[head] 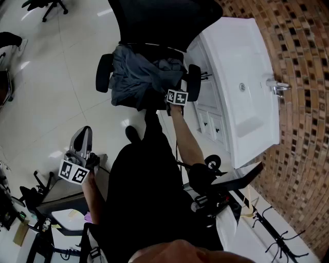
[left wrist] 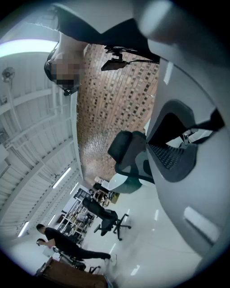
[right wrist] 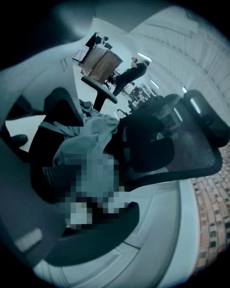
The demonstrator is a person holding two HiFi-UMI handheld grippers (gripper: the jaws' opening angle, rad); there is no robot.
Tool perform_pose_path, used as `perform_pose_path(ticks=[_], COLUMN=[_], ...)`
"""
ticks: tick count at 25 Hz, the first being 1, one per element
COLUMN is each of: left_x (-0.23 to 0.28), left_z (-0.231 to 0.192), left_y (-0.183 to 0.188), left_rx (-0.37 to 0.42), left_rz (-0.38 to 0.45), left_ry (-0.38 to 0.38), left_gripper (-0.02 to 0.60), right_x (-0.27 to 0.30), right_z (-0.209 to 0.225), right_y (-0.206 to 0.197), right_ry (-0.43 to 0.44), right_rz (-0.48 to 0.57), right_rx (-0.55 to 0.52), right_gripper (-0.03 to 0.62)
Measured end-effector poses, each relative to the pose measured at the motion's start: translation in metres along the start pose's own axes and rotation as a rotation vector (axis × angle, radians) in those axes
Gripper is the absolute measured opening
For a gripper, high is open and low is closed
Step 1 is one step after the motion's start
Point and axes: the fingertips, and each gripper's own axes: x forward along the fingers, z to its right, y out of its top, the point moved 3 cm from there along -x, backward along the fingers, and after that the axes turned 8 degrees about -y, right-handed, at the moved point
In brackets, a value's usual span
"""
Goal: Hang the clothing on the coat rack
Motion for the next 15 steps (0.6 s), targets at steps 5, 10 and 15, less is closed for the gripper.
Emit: perform_pose_path(ticks=[5, 10, 15], left_x=[0.085, 0.150, 0.196], left_z=[-0.004, -0.007, -0.024], left_y=[-0.016, -0.003, -0.011], left_rx=[-0.068, -0.102, -0.089], left_rz=[-0.056, -0.055, -0.103], left_ry=[0.035, -0.003, -0.043], left_gripper=[0.003, 0.003, 0.003], right_x=[0.090, 0.099, 0.041], right_z=[0.069, 0.080, 0.066], right_y=[0.039, 0.043, 0.066], right_ry=[-0.107, -0.072, 0.013], right_rz=[-0.089, -0.087, 0.042], right_rx=[0.011, -0.010, -0.062], right_gripper=[0.258, 0.018, 0.015])
